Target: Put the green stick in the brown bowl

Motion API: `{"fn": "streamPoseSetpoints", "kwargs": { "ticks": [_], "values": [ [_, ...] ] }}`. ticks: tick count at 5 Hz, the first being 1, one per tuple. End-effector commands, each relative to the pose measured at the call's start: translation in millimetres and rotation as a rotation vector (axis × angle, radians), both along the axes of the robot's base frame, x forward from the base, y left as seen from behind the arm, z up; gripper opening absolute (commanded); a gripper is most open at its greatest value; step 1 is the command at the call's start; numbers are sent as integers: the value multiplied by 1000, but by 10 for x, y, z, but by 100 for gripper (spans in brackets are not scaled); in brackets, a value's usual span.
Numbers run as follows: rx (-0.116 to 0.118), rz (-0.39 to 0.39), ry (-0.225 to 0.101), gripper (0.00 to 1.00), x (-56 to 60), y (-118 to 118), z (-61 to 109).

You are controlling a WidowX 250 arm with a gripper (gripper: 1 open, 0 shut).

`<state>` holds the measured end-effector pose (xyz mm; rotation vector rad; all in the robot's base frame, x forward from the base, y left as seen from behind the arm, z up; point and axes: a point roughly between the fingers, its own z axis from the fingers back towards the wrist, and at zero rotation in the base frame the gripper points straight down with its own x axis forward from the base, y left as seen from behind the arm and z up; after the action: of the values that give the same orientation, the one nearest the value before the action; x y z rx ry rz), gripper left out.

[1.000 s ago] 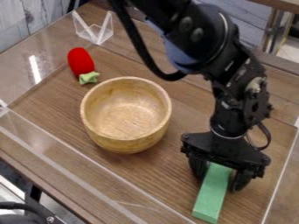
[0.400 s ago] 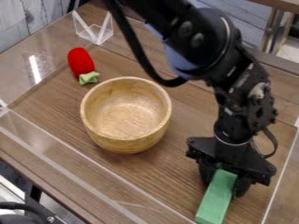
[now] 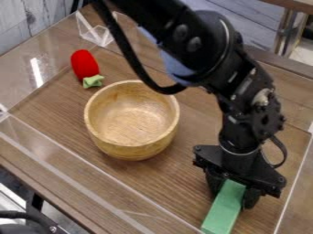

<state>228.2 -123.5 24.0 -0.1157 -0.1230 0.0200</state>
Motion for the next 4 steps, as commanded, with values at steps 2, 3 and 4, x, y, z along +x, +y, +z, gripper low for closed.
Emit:
{"fn": "streamPoseSetpoints", "kwargs": {
  "ticks": [2, 3, 4],
  "values": [
    [-46, 75, -90, 0, 117, -25, 391],
    [-53, 123, -107, 0, 107, 2, 460],
    [-59, 124, -111, 0, 113, -4, 498]
  ]
}}
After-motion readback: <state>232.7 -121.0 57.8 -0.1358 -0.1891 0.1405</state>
